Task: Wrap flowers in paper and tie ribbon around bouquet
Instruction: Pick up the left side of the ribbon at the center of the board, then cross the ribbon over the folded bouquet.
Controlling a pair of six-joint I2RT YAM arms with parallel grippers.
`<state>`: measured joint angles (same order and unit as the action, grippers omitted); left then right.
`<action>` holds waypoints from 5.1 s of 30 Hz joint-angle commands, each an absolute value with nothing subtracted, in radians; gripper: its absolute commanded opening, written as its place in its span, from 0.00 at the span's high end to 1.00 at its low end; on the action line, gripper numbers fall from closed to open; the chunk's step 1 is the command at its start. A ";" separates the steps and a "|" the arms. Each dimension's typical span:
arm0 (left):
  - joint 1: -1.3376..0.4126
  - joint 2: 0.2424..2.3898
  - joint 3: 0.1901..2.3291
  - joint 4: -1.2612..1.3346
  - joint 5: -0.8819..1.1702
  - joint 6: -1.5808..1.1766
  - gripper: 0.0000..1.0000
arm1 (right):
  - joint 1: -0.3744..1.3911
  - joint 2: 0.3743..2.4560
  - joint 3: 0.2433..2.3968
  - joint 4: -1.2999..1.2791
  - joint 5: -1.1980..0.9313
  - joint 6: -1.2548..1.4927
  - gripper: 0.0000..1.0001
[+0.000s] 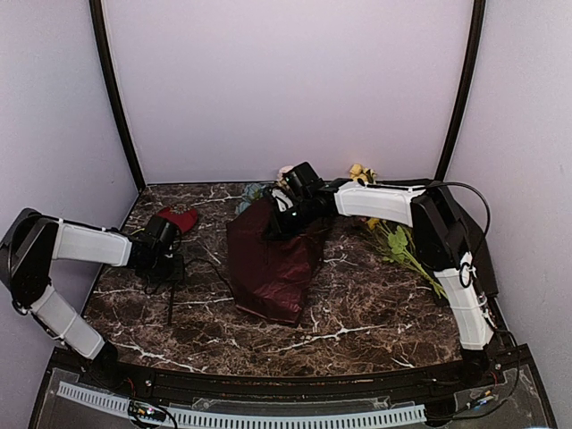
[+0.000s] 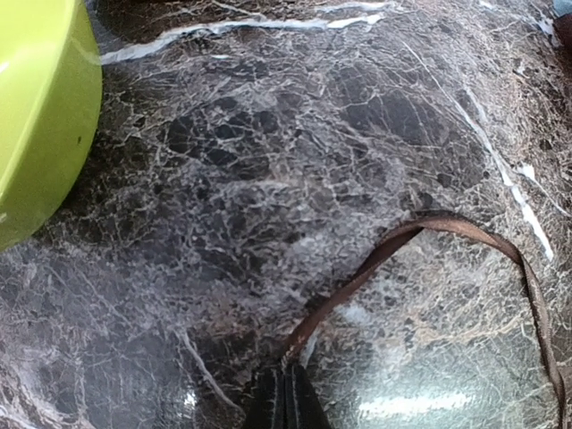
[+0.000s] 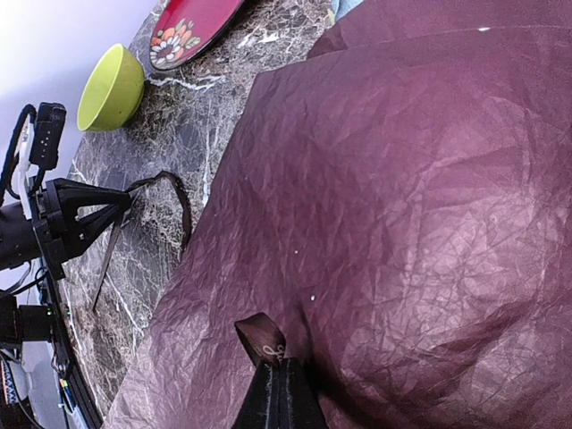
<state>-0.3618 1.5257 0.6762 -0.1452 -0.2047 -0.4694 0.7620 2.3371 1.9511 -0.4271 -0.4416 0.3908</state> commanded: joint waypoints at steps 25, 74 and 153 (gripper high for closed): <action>-0.687 1.517 1.207 0.030 0.535 0.204 1.00 | 0.710 2.188 1.936 -0.215 -0.487 0.674 1.00; -0.665 1.799 1.327 0.132 0.349 0.195 1.00 | 0.669 1.983 1.602 -0.201 -0.568 0.368 0.70; -0.582 1.820 1.221 0.009 0.446 0.337 1.00 | 0.595 2.115 1.672 -0.142 -0.306 0.657 0.72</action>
